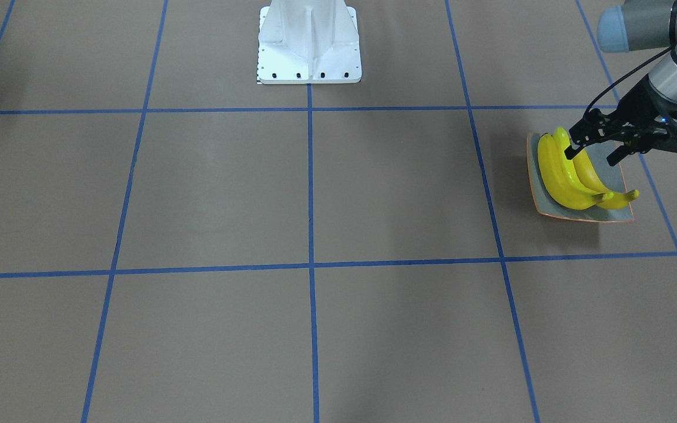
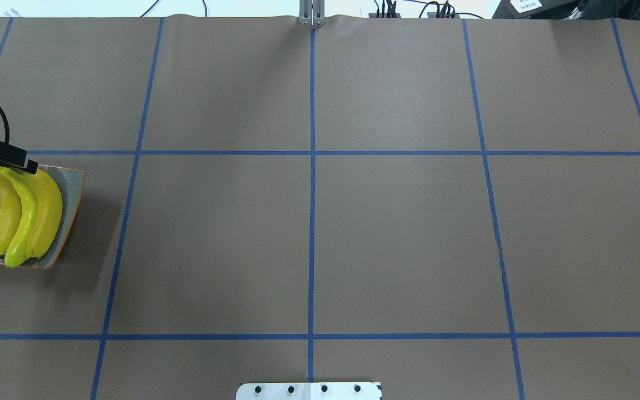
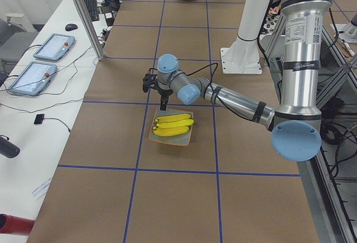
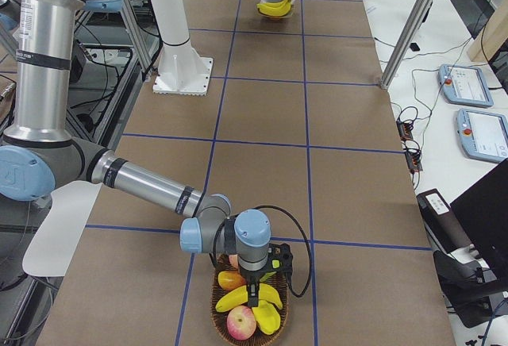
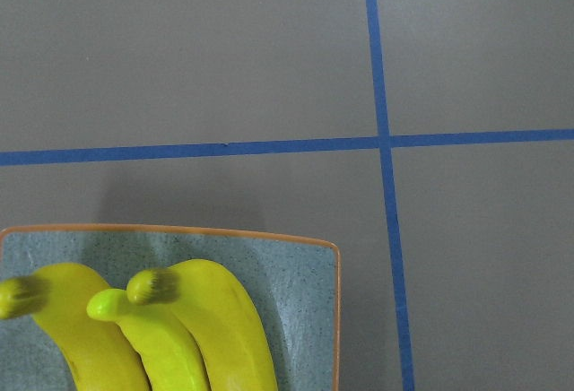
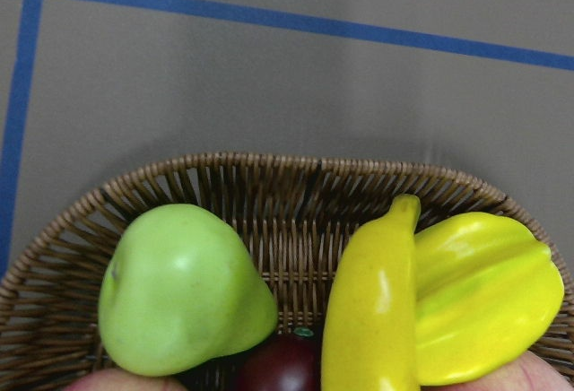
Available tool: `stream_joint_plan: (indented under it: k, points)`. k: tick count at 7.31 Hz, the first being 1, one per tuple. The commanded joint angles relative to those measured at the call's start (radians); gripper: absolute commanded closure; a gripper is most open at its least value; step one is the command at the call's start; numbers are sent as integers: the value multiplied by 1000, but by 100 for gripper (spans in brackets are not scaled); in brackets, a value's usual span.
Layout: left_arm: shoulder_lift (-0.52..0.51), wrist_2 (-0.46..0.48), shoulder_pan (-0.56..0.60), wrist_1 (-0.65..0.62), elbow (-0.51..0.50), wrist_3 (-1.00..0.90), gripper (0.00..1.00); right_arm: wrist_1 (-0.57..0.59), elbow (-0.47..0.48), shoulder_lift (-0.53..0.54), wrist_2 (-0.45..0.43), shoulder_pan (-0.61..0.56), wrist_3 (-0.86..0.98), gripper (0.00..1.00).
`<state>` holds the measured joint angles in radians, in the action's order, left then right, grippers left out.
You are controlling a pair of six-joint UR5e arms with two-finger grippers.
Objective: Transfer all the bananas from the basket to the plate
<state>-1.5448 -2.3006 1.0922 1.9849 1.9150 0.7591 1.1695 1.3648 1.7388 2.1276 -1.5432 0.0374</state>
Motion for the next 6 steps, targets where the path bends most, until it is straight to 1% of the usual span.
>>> stream_joint_plan:
  k: [1,3,4,5,6]
  points:
    - [0,1,2,0,1,0,1,-1,-26,-2,-2,28,-4,10]
    - [-1,0,2,0,1,0,1,-2,-47,-13,-3,38,5,18]
    - [-5,0,2,0,2,2,1,-5,-59,-13,-14,38,21,27]
    - [-9,0,2,0,2,12,1,-5,-59,-15,-40,38,57,46]
    - [-14,0,2,-1,2,23,1,-4,-59,-21,-41,38,82,85]
